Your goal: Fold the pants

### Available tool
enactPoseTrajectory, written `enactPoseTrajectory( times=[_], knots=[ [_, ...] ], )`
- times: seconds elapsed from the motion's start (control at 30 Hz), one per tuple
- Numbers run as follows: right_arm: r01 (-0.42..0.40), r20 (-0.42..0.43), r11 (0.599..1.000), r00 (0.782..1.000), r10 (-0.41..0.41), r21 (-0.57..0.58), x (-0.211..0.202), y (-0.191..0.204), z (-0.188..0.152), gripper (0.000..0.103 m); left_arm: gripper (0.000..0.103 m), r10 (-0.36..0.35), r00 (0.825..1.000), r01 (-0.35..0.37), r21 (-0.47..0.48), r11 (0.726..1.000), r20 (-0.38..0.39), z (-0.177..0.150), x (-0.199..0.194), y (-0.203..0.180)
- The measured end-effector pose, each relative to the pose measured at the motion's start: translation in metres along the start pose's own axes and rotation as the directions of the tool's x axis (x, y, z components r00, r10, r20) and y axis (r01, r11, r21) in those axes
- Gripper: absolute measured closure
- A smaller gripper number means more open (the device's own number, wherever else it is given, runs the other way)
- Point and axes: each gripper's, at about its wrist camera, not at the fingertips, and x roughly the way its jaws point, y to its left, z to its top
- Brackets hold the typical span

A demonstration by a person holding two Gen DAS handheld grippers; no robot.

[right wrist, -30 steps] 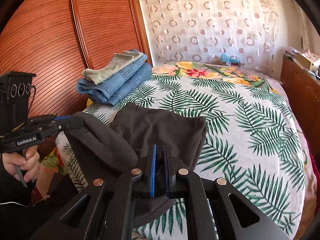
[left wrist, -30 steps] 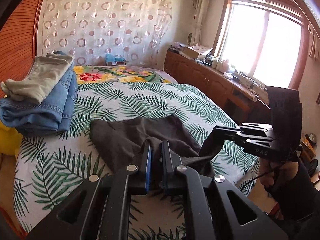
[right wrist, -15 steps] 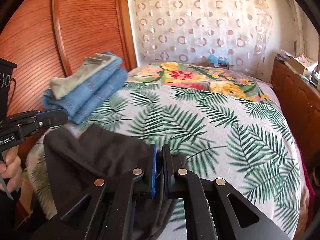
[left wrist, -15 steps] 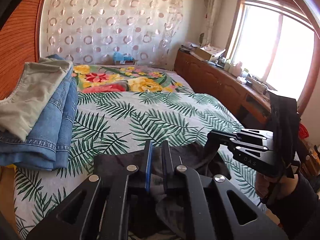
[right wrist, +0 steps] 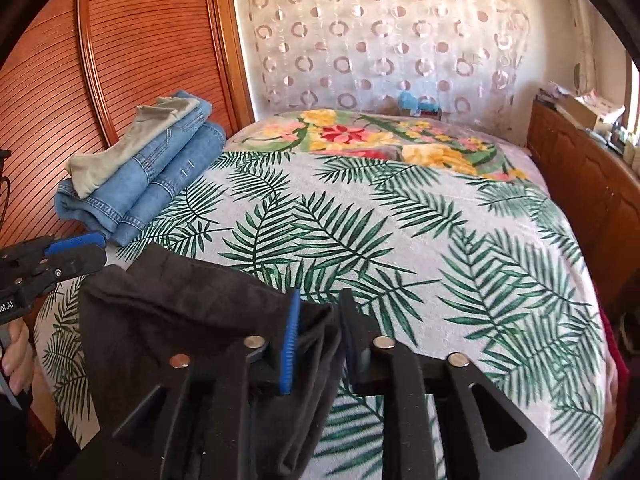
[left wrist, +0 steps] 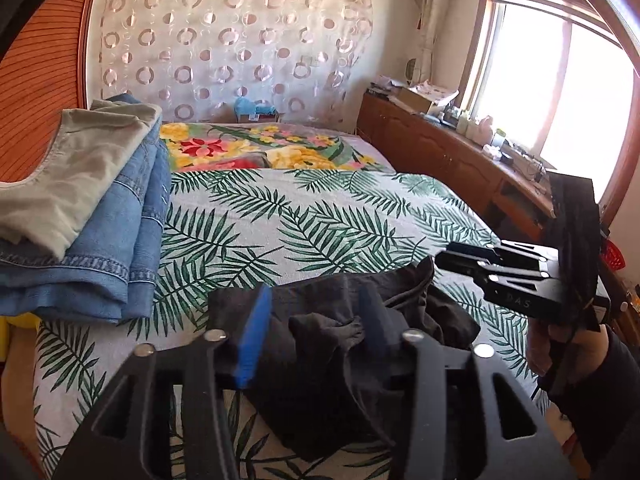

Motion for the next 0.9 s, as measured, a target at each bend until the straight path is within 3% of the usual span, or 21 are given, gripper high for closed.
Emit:
enactPoseTrajectory(
  times=[0.13,0.33,0.53,0.9],
  knots=[
    [-0.03,0.002,0.999,1.0,0.03,-0.023,-0.026,0.006,-0.016,0.072,0.047,0.002,1.0,-0.002,0.004,1.0,-0.006,-0.012,-0.012,0.002],
    [-0.124,-0.013,0.991,0.992,0.123,-0.051,-0.064,0.028,-0.053,0.072,0.046,0.033,0.999,-0.033,0.005,0.999,-0.018,-0.043,-0.031,0.008],
    [-0.165,-0.032,0.983,0.986,0.163,-0.079,-0.084,0.053,-0.087,0.072,0.046,0.065,0.998,-0.065,0.001,0.998,-0.023,-0.067,-0.049,0.013],
    [-0.202,-0.086,0.975,0.977,0.195,-0.09,-0.073,0.087,-0.113,0.072,0.046,0.046,0.999,-0.046,-0.002,0.999,-0.025,-0.085,-0.058,0.009]
  ],
)
